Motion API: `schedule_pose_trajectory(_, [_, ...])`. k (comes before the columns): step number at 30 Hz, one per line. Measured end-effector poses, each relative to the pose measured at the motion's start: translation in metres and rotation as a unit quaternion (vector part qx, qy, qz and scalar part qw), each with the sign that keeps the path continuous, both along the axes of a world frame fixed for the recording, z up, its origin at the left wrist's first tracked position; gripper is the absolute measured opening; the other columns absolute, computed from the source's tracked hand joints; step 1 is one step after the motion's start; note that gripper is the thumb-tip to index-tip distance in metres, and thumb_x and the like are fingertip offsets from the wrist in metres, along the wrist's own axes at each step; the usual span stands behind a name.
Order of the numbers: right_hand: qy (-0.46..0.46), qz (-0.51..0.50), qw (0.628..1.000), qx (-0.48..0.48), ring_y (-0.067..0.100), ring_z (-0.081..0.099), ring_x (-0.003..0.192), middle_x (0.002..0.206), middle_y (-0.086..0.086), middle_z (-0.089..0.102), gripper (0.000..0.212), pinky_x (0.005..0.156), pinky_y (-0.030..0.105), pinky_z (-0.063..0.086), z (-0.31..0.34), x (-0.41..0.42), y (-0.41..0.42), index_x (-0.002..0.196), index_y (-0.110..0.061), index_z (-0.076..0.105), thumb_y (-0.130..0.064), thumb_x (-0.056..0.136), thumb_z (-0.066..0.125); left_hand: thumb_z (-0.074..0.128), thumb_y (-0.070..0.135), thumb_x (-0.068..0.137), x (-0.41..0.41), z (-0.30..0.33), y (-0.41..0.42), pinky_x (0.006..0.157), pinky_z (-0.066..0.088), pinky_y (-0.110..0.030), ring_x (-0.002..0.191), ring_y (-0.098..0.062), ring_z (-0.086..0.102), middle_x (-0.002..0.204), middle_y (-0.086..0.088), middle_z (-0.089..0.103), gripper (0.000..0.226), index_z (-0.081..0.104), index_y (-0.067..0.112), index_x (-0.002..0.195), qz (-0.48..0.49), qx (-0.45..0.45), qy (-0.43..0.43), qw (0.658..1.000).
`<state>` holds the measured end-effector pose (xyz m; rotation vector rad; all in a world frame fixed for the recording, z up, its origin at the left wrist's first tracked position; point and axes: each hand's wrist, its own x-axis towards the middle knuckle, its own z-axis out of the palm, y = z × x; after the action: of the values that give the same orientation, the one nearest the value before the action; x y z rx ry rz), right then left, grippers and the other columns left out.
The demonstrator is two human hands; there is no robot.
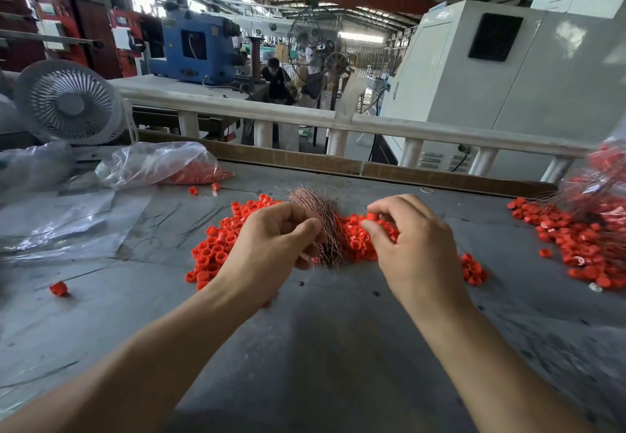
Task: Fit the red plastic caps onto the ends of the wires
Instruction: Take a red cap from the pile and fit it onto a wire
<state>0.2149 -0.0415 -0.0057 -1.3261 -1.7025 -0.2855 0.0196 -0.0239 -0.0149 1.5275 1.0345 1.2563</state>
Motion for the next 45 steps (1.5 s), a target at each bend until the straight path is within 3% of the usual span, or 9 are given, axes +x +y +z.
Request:
schedule_pose_trajectory(3, [0.004, -0.045, 0.999, -0.014, 0.022, 0.065, 0.082, 0.094, 0.001, 0.068, 0.010, 0.074, 0.039, 0.054, 0.000, 0.015, 0.007, 0.093, -0.011, 0.072, -0.007, 0.085, 0.076, 0.063, 0.015, 0.100, 0.000, 0.000, 0.000, 0.063, 0.056, -0.024, 0.074, -0.014, 0.071, 0.086, -0.003, 0.077, 0.013, 0.073, 0.014, 0.093, -0.002, -0.003, 0.004, 1.000])
schedule_pose_trajectory(12, [0.019, -0.163, 0.976, -0.143, 0.032, 0.066, 0.101, 0.106, 0.009, 0.073, 0.023, 0.087, 0.036, 0.050, -0.002, 0.050, 0.017, 0.101, -0.010, 0.074, 0.002, 0.086, 0.061, 0.064, 0.016, 0.099, 0.000, 0.000, -0.002, 0.065, 0.057, -0.026, 0.075, -0.019, 0.071, 0.085, -0.004, 0.077, 0.011, 0.073, 0.014, 0.092, -0.004, -0.001, 0.033, 0.999])
schedule_pose_trajectory(22, [0.027, -0.233, 0.942, -0.239, 0.034, 0.065, 0.106, 0.106, 0.010, 0.075, 0.027, 0.087, 0.037, 0.052, 0.002, 0.066, 0.016, 0.098, -0.018, 0.077, -0.003, 0.083, 0.060, 0.065, 0.017, 0.099, 0.001, 0.001, -0.001, 0.064, 0.059, -0.028, 0.080, -0.034, 0.071, 0.082, -0.011, 0.075, 0.014, 0.073, 0.011, 0.090, 0.002, -0.001, 0.041, 0.999])
schedule_pose_trajectory(25, [0.014, -0.257, 0.933, -0.253, 0.034, 0.065, 0.102, 0.104, 0.009, 0.075, 0.024, 0.082, 0.035, 0.051, 0.002, 0.069, 0.015, 0.095, -0.021, 0.078, -0.007, 0.085, 0.062, 0.064, 0.018, 0.099, 0.001, 0.000, 0.000, 0.063, 0.059, -0.027, 0.079, -0.032, 0.071, 0.082, -0.010, 0.076, 0.014, 0.073, 0.012, 0.089, 0.002, -0.003, 0.045, 0.999])
schedule_pose_trajectory(29, [-0.005, -0.273, 0.919, -0.286, 0.034, 0.065, 0.104, 0.107, 0.008, 0.075, 0.024, 0.086, 0.036, 0.051, 0.002, 0.069, 0.014, 0.096, -0.025, 0.077, -0.007, 0.085, 0.067, 0.064, 0.018, 0.100, 0.001, -0.001, -0.001, 0.063, 0.058, -0.026, 0.076, -0.026, 0.072, 0.083, -0.005, 0.077, 0.013, 0.073, 0.013, 0.091, -0.001, -0.005, 0.051, 0.999])
schedule_pose_trajectory(34, [-0.038, -0.282, 0.907, -0.312, 0.032, 0.063, 0.109, 0.105, 0.003, 0.075, 0.028, 0.093, 0.038, 0.048, 0.004, 0.066, 0.011, 0.081, -0.033, 0.067, -0.006, 0.085, 0.063, 0.064, 0.019, 0.099, -0.001, 0.000, -0.001, 0.063, 0.059, -0.025, 0.075, -0.021, 0.073, 0.083, -0.001, 0.077, 0.013, 0.073, 0.015, 0.091, 0.006, 0.005, 0.066, 0.998])
schedule_pose_trajectory(41, [-0.058, -0.300, 0.906, -0.294, 0.032, 0.061, 0.108, 0.103, 0.003, 0.075, 0.024, 0.094, 0.040, 0.042, 0.003, 0.068, 0.012, 0.092, -0.030, 0.075, -0.011, 0.088, 0.061, 0.065, 0.025, 0.098, -0.006, 0.000, 0.004, 0.072, 0.060, -0.042, 0.075, -0.023, 0.071, 0.079, 0.001, 0.075, 0.014, 0.072, 0.021, 0.085, 0.067, 0.033, 0.135, 0.988])
schedule_pose_trajectory(45, [-0.055, -0.302, 0.910, -0.280, 0.033, 0.058, 0.112, 0.104, 0.004, 0.075, 0.022, 0.092, 0.039, 0.041, 0.001, 0.069, 0.013, 0.098, -0.028, 0.074, -0.016, 0.091, 0.057, 0.066, 0.027, 0.092, -0.010, -0.002, 0.010, 0.057, 0.048, -0.022, 0.058, -0.002, 0.059, 0.072, 0.013, 0.070, 0.015, 0.068, 0.023, 0.078, 0.137, 0.081, 0.221, 0.962])
